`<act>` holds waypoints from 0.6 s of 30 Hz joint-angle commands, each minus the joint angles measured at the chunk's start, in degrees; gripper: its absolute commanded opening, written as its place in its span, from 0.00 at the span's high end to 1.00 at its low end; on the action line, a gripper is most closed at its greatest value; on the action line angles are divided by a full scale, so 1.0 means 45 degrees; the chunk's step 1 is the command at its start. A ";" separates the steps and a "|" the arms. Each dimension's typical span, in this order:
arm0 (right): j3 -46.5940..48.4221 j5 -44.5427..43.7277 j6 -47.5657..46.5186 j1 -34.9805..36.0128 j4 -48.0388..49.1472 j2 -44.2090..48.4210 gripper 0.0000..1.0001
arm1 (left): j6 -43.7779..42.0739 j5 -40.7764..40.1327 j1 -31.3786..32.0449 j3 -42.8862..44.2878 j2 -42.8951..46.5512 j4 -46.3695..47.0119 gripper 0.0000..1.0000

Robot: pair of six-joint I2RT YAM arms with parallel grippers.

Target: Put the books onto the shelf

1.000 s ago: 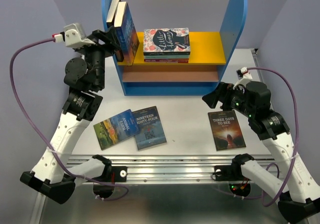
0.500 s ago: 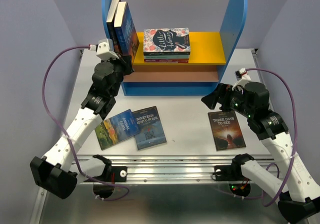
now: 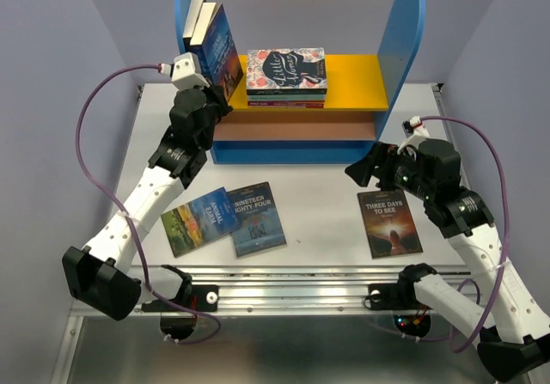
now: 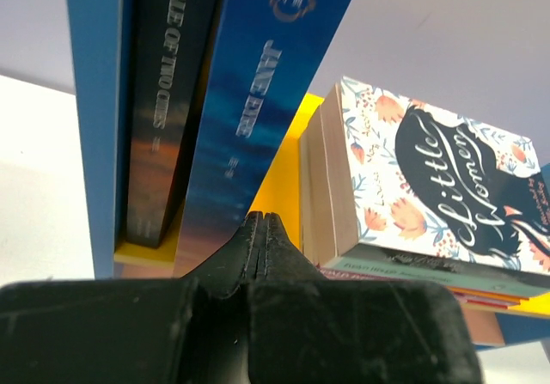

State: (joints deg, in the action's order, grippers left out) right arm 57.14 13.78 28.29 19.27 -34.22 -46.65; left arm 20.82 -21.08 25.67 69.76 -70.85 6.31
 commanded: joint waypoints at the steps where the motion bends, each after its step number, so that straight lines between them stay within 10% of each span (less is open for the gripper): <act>1: 0.0172 -0.0074 -0.0077 0.0074 0.0436 -0.0003 0.00 | -0.0349 -0.0570 -0.0294 0.0826 -0.0329 0.0455 1.00; 18: 0.0231 0.0334 -0.0271 0.0074 0.0436 -0.0004 0.00 | -0.0019 0.1811 -0.0392 0.0593 0.0740 0.0865 0.93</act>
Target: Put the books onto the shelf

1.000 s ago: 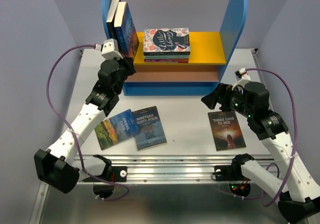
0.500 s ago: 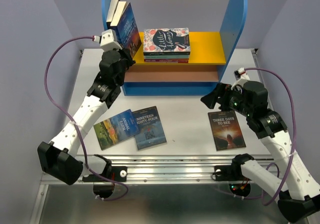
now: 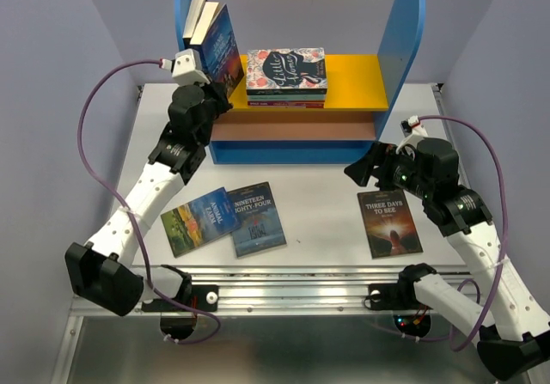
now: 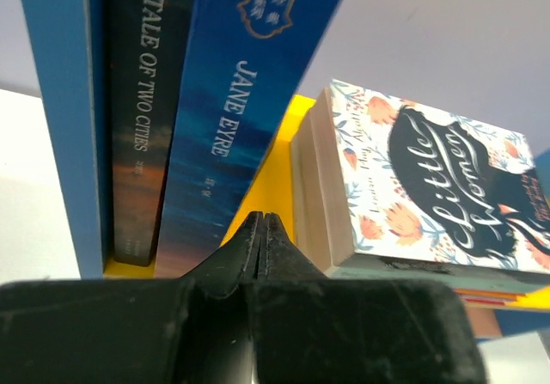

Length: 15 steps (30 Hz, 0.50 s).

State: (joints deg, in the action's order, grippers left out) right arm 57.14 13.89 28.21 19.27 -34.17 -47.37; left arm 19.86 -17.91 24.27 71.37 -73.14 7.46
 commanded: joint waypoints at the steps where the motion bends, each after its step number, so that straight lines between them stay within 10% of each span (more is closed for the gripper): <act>1: 0.0231 0.0370 -0.0272 0.0074 0.0407 0.0137 0.00 | 0.0313 0.1341 -0.0081 0.0214 0.1486 0.0549 0.85; 4: 0.0192 0.0566 -0.0389 0.0074 0.0387 0.0196 0.00 | 0.0722 0.2571 -0.0062 -0.0020 0.2599 0.0432 0.47; 5: 0.0172 0.0566 -0.0409 0.0074 0.0348 0.0254 0.00 | 0.0840 0.2980 -0.0081 -0.0060 0.2892 0.0199 0.16; 6: 0.0134 0.0604 -0.0447 0.0074 0.0367 0.0332 0.00 | 0.0996 0.3120 -0.0081 -0.0195 0.3494 0.0023 0.05; 15: -0.1154 0.0467 -0.0428 0.0074 0.0328 0.1055 0.00 | 0.4666 0.4524 -0.0023 -0.3805 0.7537 -0.2573 0.01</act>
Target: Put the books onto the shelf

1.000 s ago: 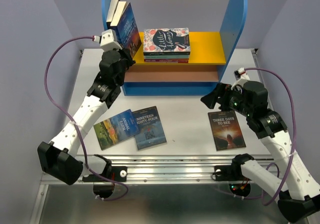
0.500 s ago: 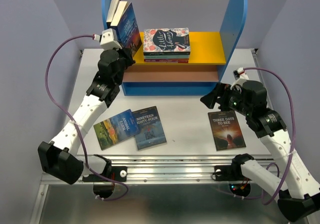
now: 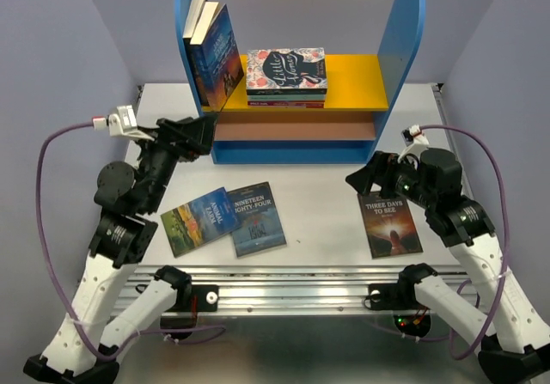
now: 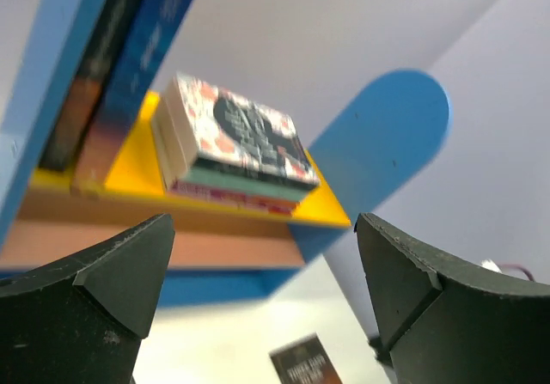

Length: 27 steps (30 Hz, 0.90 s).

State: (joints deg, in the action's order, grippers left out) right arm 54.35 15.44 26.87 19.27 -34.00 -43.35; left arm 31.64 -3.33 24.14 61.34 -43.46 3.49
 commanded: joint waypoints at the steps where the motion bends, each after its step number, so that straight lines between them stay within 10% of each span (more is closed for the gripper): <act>1: -0.0728 0.0355 -0.0132 0.0074 0.0328 0.0161 0.00 | 0.2496 0.1423 0.0006 -0.2509 0.1276 -0.2079 0.01; 10: -0.3730 0.2618 0.0433 0.0209 0.2025 -0.0189 0.00 | 0.5447 0.2909 0.0609 -0.8274 0.2765 -0.3939 0.01; 27: -0.4851 0.0650 0.1977 0.3725 0.6185 -0.3430 0.00 | 0.7794 -0.1330 0.3345 -0.7811 -0.2506 -0.5664 0.01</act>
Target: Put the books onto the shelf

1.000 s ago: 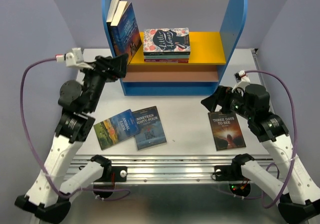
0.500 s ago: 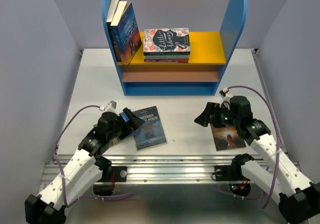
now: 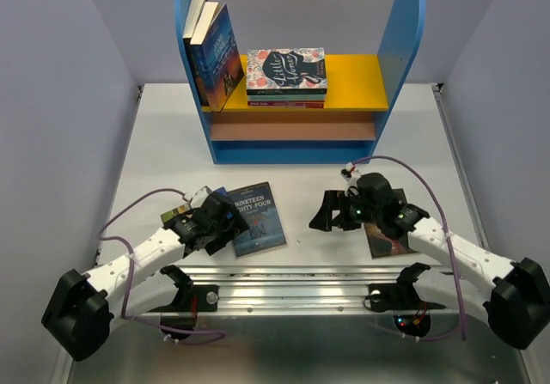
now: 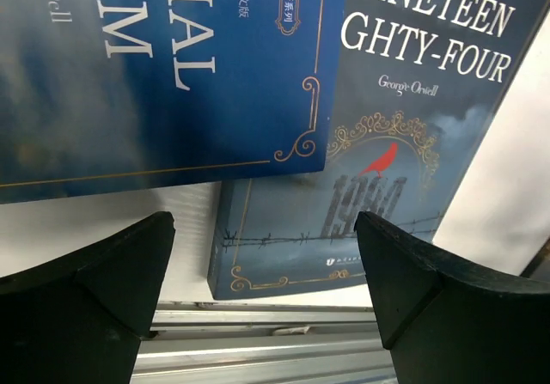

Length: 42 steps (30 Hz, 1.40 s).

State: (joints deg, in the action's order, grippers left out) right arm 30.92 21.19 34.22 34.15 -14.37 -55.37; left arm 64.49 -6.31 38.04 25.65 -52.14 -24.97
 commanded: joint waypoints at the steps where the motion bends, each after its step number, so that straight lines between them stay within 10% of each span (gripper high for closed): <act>1: 0.0395 -0.0627 0.0403 0.0419 0.2039 -0.1012 0.00 | 0.0435 -0.0592 0.0276 -0.0015 -0.0736 0.0995 0.01; 8: 0.0649 -0.1037 0.0793 0.0789 0.3992 -0.2946 0.00 | -0.0032 0.0347 0.0296 -0.0368 -0.1732 0.4218 0.18; 27: 0.4183 -0.0551 0.0461 0.2506 0.5245 -0.9411 0.00 | -0.0464 -0.0669 0.0316 0.0335 -0.3708 0.4026 0.35; 42: 0.5278 -0.0197 0.1653 0.3583 0.4872 -0.7656 0.00 | 0.0024 -0.0279 0.0335 0.0160 -0.4292 0.4319 0.58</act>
State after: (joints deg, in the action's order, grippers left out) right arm 51.40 15.16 38.00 47.00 2.13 -93.54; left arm 62.81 -9.93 39.11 27.70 -69.38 -7.51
